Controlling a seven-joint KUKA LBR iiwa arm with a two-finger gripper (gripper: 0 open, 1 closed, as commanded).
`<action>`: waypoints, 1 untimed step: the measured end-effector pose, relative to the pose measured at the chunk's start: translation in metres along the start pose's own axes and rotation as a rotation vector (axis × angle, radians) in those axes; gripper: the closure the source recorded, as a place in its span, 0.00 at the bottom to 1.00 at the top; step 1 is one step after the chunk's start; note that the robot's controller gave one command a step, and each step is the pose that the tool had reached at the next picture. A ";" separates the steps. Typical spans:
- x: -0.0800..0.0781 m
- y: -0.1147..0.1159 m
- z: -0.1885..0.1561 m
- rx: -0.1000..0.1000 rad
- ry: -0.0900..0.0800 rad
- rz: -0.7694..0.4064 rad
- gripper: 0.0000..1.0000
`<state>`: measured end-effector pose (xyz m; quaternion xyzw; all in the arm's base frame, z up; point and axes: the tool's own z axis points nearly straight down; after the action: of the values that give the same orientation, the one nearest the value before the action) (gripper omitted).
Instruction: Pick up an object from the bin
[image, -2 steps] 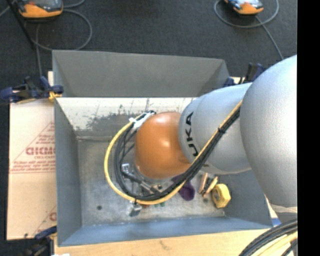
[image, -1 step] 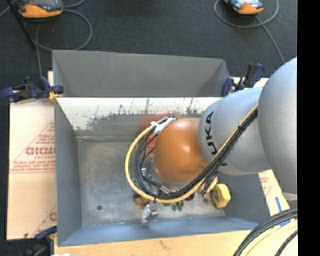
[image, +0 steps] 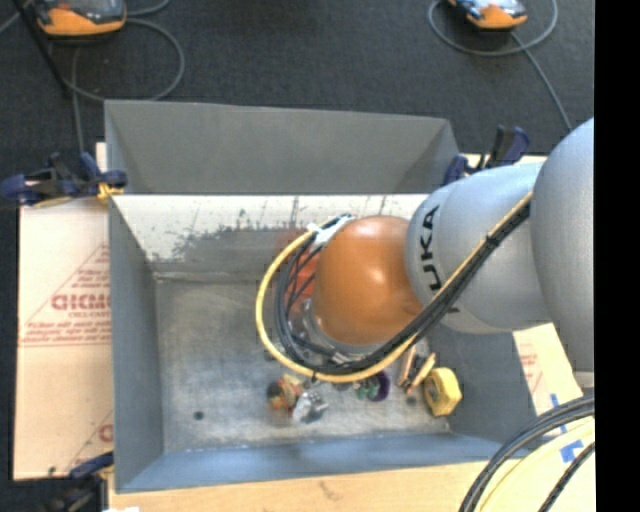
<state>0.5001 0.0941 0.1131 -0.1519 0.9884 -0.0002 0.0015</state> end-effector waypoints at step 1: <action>0.003 -0.008 0.026 -0.001 0.001 0.175 0.00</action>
Offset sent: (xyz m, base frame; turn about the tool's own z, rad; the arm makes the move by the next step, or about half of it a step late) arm -0.0179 -0.0272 -0.0431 0.0510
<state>0.5000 0.0858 0.0873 -0.0648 0.9979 0.0005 0.0008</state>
